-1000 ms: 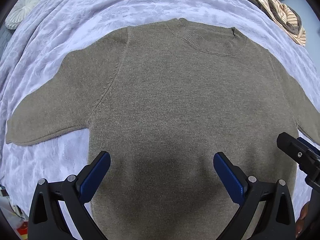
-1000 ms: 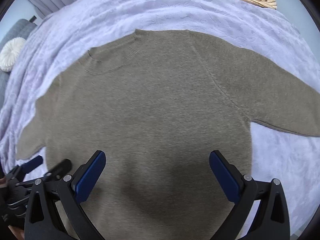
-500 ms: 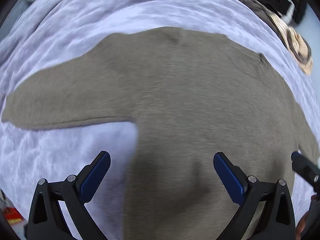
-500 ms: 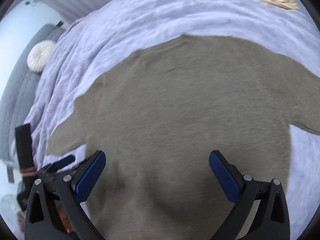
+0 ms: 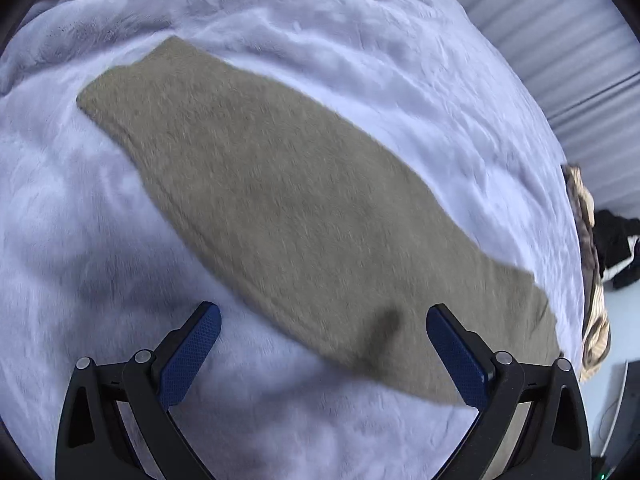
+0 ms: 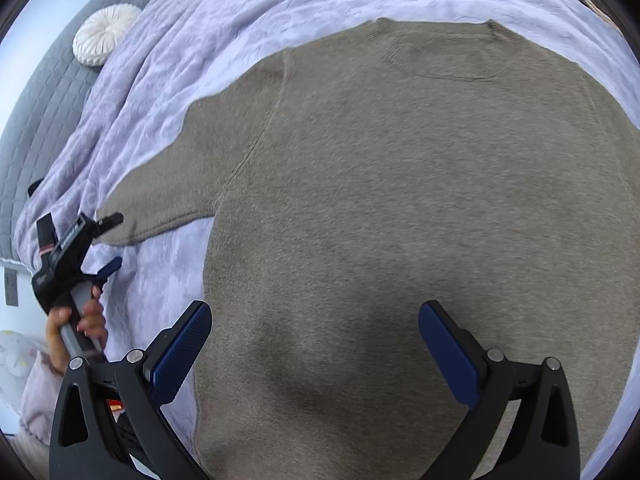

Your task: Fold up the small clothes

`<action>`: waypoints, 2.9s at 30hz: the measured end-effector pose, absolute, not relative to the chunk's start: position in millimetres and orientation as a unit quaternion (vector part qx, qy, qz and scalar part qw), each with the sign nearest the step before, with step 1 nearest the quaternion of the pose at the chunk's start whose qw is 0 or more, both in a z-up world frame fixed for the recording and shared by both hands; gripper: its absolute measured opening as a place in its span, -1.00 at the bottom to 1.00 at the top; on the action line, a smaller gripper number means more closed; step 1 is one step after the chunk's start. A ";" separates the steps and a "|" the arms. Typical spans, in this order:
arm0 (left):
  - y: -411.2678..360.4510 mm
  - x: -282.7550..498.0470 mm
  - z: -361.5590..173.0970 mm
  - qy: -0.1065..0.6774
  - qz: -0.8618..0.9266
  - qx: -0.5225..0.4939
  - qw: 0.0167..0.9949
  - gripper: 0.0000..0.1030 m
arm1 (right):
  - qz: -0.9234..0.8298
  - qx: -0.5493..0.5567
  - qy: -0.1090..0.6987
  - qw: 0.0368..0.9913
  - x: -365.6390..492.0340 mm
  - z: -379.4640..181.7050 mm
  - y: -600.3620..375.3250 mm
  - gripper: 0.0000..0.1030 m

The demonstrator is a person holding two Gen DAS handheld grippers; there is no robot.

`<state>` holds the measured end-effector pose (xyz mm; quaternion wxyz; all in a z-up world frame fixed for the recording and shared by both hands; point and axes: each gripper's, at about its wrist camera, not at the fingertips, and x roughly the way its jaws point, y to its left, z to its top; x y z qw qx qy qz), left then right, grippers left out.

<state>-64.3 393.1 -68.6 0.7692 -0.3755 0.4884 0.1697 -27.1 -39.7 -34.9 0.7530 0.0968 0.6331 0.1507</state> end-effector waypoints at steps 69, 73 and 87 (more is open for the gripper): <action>182.5 65.4 -50.0 0.594 -0.041 -0.161 0.787 0.53 | 0.003 0.433 0.482 0.761 19.9 -77.7 -283.4 -0.21; 173.6 70.0 -49.2 0.597 -0.045 -0.154 0.786 0.53 | 0.009 0.419 0.481 0.770 47.7 -71.9 -283.4 0.00; 175.7 81.3 -43.5 0.595 -0.075 -0.146 0.786 0.66 | -0.043 0.449 0.499 0.740 3.1 -87.8 -297.4 -0.85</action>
